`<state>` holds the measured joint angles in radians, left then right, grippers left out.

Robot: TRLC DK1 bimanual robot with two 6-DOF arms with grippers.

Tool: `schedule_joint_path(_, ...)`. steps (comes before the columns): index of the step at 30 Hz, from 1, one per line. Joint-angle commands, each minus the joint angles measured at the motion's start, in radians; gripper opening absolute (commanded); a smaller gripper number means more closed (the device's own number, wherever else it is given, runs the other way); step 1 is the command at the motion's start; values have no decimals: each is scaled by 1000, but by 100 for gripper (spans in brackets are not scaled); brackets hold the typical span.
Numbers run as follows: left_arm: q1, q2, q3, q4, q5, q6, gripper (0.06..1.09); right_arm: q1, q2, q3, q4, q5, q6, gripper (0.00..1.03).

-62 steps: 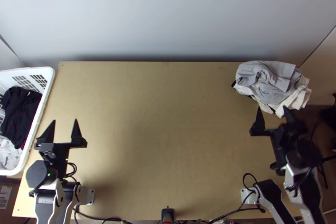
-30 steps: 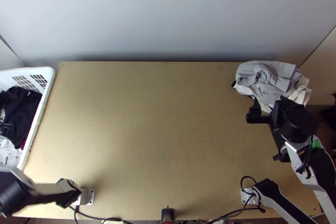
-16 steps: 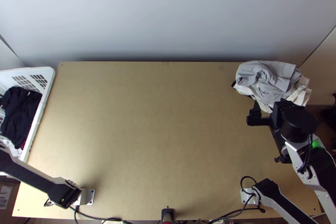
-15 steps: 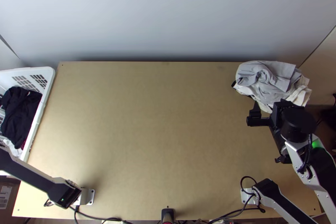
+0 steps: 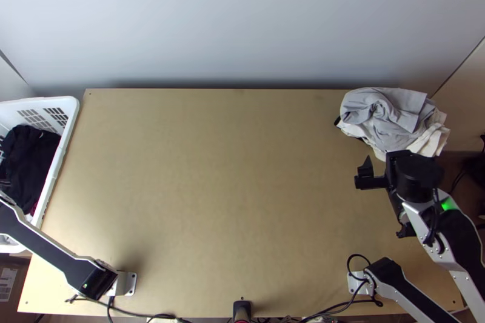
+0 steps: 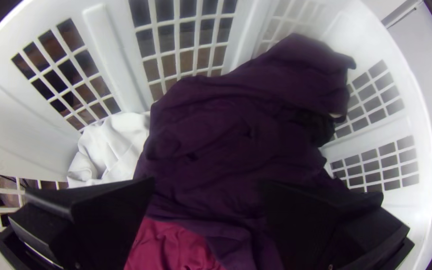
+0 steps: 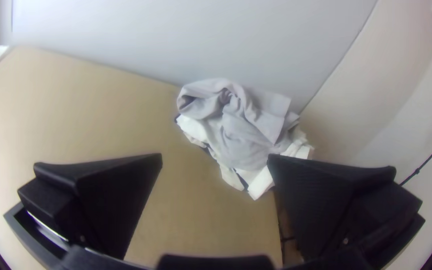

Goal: Fold the t-shirt

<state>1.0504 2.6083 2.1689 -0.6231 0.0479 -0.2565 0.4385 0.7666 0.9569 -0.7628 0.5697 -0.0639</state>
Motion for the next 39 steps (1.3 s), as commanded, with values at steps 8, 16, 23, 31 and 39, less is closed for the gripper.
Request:
schedule_joint_path(8, 34, 211, 92, 129, -106, -44, 103, 40, 16, -38, -52, 61, -22, 98)
schedule_joint_path(16, 26, 254, 92, 155, -145, -55, 94, 42, 16, -46, -64, 65, -34, 98)
schedule_joint_path(23, 28, 251, 92, 174, -145, -52, 8, 42, 5, -52, -69, 65, -36, 98)
schedule_joint_path(31, 5, 56, 88, -27, -102, -63, 9, 40, -23, -56, -69, 65, -34, 98)
schedule_joint_path(39, -12, -215, 66, -204, -5, -79, 9, 40, -64, -55, -69, 65, -34, 98)
